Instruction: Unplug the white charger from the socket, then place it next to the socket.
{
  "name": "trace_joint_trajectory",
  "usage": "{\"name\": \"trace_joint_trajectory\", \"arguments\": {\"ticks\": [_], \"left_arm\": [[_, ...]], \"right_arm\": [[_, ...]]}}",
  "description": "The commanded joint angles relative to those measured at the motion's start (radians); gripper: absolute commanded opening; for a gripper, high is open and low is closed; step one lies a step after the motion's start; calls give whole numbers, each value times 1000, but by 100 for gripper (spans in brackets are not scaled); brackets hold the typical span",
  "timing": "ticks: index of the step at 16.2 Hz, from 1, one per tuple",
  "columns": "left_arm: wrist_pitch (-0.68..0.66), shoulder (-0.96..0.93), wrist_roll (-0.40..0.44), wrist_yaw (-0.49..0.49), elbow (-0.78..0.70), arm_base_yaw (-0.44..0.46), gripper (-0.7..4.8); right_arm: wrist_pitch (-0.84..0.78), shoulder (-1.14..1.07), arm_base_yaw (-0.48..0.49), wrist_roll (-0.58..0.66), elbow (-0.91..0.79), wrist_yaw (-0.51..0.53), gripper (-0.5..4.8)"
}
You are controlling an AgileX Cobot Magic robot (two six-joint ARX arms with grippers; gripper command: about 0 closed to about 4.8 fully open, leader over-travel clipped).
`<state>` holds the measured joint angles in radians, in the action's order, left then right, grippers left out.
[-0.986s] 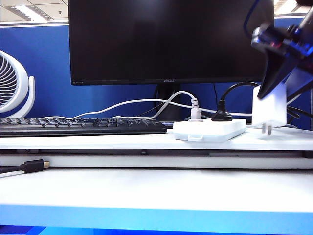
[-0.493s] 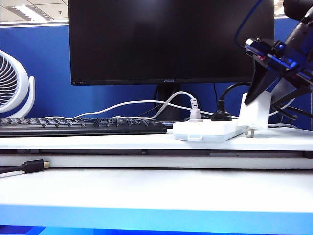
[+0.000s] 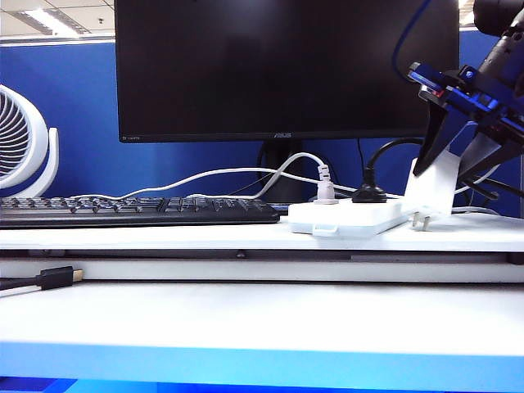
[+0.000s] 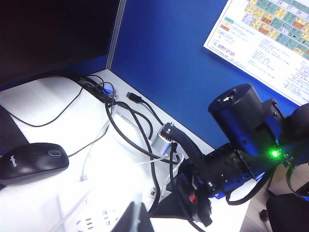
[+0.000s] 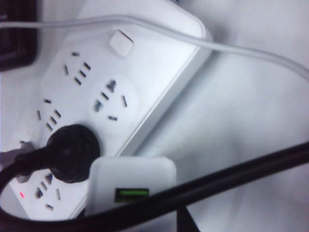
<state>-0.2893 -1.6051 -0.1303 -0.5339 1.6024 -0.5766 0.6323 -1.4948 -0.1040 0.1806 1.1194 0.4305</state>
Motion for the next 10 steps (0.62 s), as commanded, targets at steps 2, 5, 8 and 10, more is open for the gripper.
{"name": "trace_joint_trajectory", "arguments": {"ticks": [2, 5, 8, 10], "left_arm": [[11, 6, 3, -1, 5, 0, -5], [11, 6, 3, -1, 5, 0, -5], [10, 6, 3, -2, 5, 0, -5], [10, 6, 3, -2, 5, 0, -5]], "right_arm": [[60, 0, 0, -5, 46, -14, 175], [85, 0, 1, -5, 86, -19, 286], [156, 0, 1, -6, 132, -50, 285], [220, 0, 1, -34, 158, -76, 284]]}}
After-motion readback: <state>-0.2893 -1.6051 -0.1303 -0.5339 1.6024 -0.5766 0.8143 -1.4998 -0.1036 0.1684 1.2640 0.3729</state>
